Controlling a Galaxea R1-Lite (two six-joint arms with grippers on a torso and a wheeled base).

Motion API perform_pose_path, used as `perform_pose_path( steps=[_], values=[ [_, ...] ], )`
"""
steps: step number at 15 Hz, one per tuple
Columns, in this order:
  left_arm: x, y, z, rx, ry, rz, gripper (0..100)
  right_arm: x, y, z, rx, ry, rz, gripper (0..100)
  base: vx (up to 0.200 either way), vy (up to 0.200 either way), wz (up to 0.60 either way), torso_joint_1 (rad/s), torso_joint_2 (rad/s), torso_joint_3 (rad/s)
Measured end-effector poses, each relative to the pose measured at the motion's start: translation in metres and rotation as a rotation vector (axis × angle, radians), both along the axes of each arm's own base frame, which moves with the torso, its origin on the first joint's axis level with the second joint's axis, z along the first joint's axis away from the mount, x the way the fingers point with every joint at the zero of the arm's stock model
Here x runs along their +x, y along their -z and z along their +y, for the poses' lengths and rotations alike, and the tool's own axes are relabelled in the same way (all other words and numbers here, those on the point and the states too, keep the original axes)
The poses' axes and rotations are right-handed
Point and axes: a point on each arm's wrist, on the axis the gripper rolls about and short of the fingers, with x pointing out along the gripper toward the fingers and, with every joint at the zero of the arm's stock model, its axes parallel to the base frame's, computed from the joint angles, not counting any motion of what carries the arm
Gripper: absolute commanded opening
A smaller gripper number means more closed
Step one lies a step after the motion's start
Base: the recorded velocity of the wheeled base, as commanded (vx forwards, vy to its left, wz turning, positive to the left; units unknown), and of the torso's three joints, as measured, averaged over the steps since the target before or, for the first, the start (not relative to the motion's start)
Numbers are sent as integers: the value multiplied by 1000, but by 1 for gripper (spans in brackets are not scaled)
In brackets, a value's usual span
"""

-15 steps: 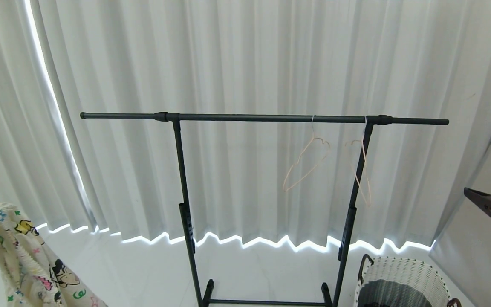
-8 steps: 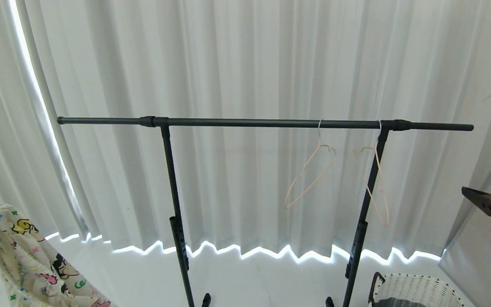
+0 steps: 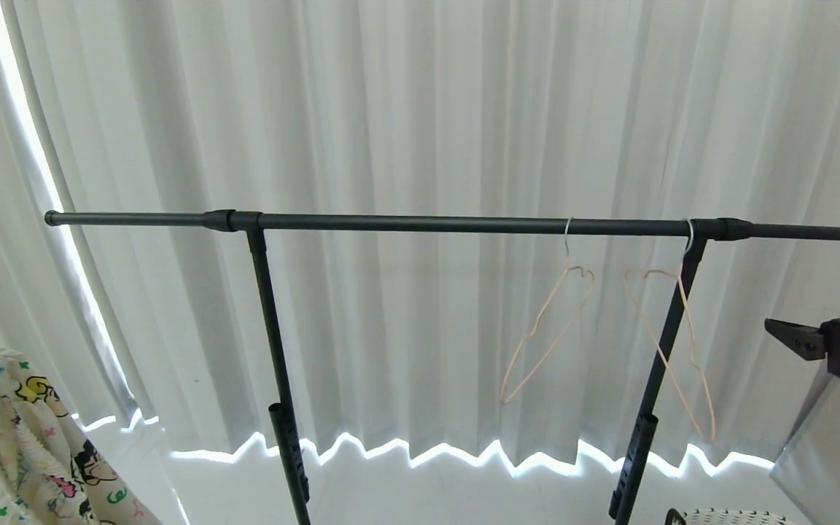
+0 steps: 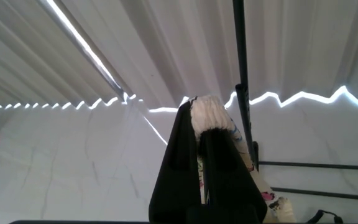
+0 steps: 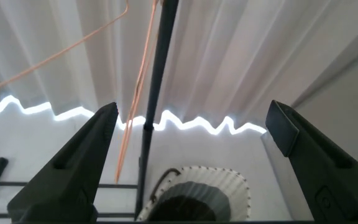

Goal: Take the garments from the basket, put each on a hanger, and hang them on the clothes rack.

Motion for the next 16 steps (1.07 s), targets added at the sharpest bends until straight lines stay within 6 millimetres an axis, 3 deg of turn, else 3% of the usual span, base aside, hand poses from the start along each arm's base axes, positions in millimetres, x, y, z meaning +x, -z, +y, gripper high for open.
perform_pose_path(
  steps=[4,9,16],
  values=[
    [0,0,0,-1,2,-1,0,26,12,4,106,40,73,100,0,0,0,0,0,0],
    [-2,-9,-1,57,49,-45,0,63,47,8,202,105,223,100,0,0,0,0,0,0],
    [-4,-10,-1,61,54,-58,0,105,85,31,198,80,355,100,0,0,0,0,0,0]
  ],
)
